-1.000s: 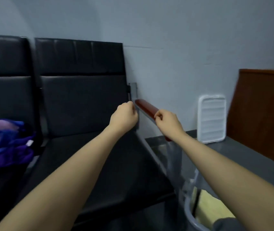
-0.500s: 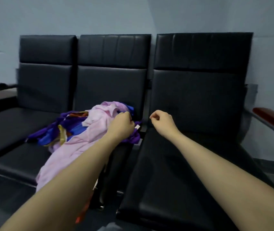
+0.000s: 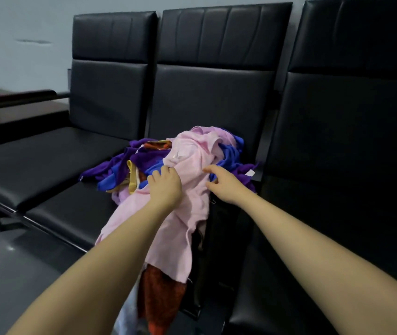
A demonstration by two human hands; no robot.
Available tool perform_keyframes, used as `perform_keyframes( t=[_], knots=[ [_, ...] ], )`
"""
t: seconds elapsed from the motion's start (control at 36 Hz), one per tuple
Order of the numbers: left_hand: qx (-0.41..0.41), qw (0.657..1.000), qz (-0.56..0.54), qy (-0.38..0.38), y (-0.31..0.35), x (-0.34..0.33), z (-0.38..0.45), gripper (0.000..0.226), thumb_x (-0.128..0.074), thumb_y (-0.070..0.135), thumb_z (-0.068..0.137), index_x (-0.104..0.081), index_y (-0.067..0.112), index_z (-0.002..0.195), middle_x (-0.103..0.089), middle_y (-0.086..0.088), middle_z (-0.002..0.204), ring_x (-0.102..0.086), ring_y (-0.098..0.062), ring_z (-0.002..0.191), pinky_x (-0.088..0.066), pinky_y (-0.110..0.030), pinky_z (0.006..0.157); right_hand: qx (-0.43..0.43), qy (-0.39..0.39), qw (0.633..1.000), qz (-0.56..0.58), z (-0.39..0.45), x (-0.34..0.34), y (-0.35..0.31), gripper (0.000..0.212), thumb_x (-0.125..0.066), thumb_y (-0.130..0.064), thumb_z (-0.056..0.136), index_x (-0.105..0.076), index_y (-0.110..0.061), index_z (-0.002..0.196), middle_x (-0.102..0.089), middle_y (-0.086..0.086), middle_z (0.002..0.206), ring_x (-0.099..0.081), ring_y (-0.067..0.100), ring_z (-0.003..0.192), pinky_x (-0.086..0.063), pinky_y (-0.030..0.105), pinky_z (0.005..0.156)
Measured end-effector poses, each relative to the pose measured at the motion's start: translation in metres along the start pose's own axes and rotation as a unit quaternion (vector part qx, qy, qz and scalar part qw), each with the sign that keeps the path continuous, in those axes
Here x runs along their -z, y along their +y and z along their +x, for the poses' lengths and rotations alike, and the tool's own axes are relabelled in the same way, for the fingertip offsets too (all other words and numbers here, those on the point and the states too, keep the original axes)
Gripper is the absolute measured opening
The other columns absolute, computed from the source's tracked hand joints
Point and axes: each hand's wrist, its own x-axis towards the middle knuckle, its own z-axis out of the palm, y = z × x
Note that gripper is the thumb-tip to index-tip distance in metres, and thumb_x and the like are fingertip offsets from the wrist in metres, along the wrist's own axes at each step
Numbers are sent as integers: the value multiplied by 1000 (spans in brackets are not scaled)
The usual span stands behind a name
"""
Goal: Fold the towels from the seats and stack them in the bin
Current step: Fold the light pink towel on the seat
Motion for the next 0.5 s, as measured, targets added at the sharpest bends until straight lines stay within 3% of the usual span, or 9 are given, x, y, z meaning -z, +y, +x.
perform_keyframes(
  t=[0.06,0.11,0.17,0.28,0.33,0.39,0.44,0.5],
  knots=[
    [-17,1000,19,10,-4,-4,1,31,-45,13,93,-47,7,123,-47,-11,125,-44,-34,116,-32,-39,96,6,0,1000,3,4,-6,4,47,-51,-6,91,-46,-16,136,-50,10,127,-53,15,84,-41,18,77],
    [-45,998,24,30,-5,-4,2,28,-42,13,95,-51,9,120,-50,-10,124,-46,-33,113,-33,-38,92,10,1,1000,7,6,-10,7,49,-52,-5,91,-44,-17,137,-46,10,130,-51,12,79,-36,13,75],
    [-79,995,-2,61,-3,1,-1,26,-43,18,95,-52,9,117,-51,-10,121,-47,-33,109,-33,-37,85,16,5,1000,8,6,-12,10,57,-56,-8,90,-37,-21,143,-42,10,129,-50,12,81,-37,16,82],
    [-165,969,-140,115,7,20,-20,9,-49,21,91,-43,14,91,-58,-10,98,-53,-33,89,-22,-33,67,9,-20,1000,20,-1,-13,10,74,-57,-13,87,-22,-41,147,-35,4,122,-46,20,106,-38,31,102],
    [-177,959,-186,118,11,26,-29,12,-49,20,90,-39,14,89,-60,-8,91,-54,-33,82,-21,-33,63,13,-9,999,34,-4,-13,7,63,-54,-14,85,-35,-40,139,-41,7,118,-49,22,106,-42,34,99],
    [-174,954,-211,123,14,30,-35,17,-50,24,90,-37,14,87,-62,-10,89,-56,-36,80,-25,-34,60,35,18,997,60,-7,-10,3,32,-50,-15,82,-56,-26,111,-55,14,104,-56,26,94,-46,40,87],
    [-167,951,-230,126,15,33,-39,19,-50,29,91,-38,14,88,-63,-10,89,-57,-35,81,-30,-35,59,40,32,995,82,-12,-4,-2,11,-48,-6,84,-55,-11,90,-60,15,89,-54,22,82,-45,39,77],
    [-164,948,-242,126,15,39,-43,22,-49,32,93,-43,11,95,-63,-9,91,-57,-32,83,-31,-34,61,42,48,991,114,-18,2,-7,13,-47,1,86,-56,-7,91,-61,9,88,-52,15,81,-44,32,75]
  ],
)
